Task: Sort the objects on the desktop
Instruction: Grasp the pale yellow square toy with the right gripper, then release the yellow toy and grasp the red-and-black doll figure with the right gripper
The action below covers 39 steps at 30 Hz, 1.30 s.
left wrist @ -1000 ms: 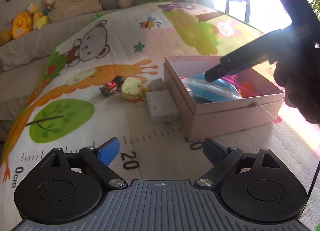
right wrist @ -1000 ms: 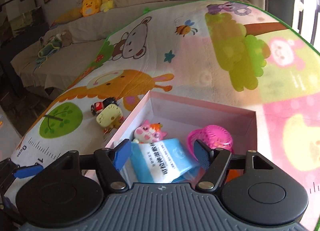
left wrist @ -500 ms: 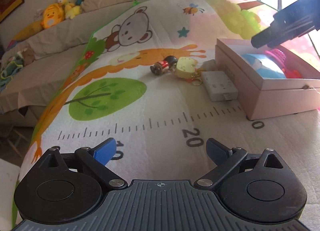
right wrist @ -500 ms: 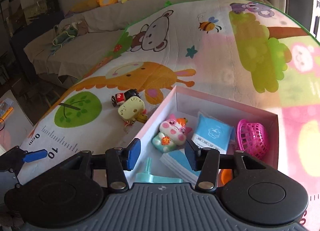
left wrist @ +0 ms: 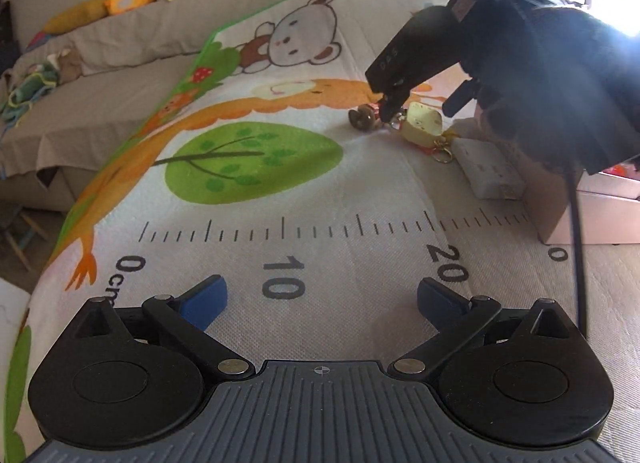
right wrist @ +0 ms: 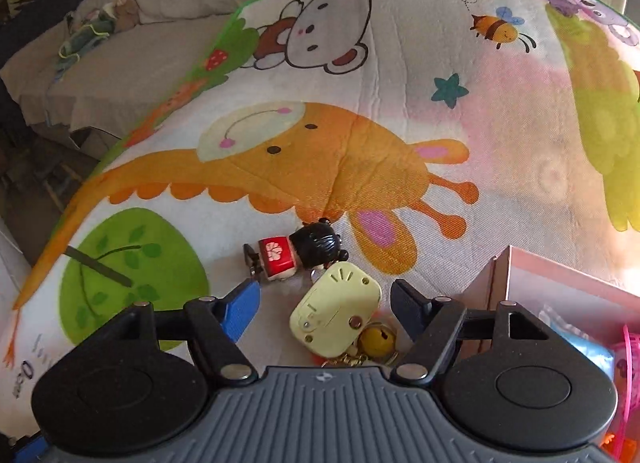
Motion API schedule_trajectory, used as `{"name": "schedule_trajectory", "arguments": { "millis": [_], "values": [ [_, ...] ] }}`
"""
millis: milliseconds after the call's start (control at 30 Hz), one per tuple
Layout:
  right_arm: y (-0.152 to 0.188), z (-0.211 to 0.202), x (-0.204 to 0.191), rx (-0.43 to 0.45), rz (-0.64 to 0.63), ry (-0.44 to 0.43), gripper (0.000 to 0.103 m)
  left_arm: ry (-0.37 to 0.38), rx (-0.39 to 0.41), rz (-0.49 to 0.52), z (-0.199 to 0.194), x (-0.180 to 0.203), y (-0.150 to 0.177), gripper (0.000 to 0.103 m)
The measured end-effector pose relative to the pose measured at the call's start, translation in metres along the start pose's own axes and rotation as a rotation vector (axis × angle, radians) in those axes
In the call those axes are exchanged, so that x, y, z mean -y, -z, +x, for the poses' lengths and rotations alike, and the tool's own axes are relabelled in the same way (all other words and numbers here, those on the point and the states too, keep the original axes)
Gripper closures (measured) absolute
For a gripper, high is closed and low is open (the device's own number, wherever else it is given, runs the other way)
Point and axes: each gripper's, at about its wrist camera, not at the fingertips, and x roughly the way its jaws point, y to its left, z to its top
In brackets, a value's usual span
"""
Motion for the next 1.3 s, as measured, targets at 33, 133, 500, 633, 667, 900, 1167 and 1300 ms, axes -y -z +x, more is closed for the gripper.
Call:
{"name": "schedule_trajectory", "arguments": {
  "millis": [33,133,500,633,667,900,1167,1300],
  "values": [
    [-0.002,0.008,0.000,-0.024,0.007,0.014,0.033,0.004,0.001,-0.004,0.000,0.000,0.000,0.000],
    [-0.007,0.019,0.000,-0.070,0.019,0.020,0.035,0.008,0.004,-0.010,0.000,0.000,0.000,0.000],
    [0.008,0.011,-0.024,-0.123,-0.072,0.022,0.054,0.035,0.009,-0.001,-0.005,-0.001,0.003,0.000],
    [0.030,-0.007,-0.040,-0.147,-0.107,-0.051,0.055,0.048,0.001,0.050,-0.009,0.003,0.007,0.000],
    [0.037,-0.013,-0.045,-0.152,-0.119,-0.075,0.055,0.054,0.000,0.067,-0.011,0.005,0.009,0.000],
    [0.077,-0.058,-0.072,-0.211,-0.208,-0.287,0.046,0.090,-0.005,0.120,-0.022,0.007,0.021,0.000],
    [0.034,-0.065,-0.048,-0.057,-0.117,-0.205,0.035,0.094,0.006,0.061,-0.021,-0.001,0.021,0.000],
    [0.000,-0.041,-0.027,-0.006,-0.008,-0.179,0.028,0.096,0.015,0.027,-0.022,-0.007,0.020,0.000]
  ]
}}
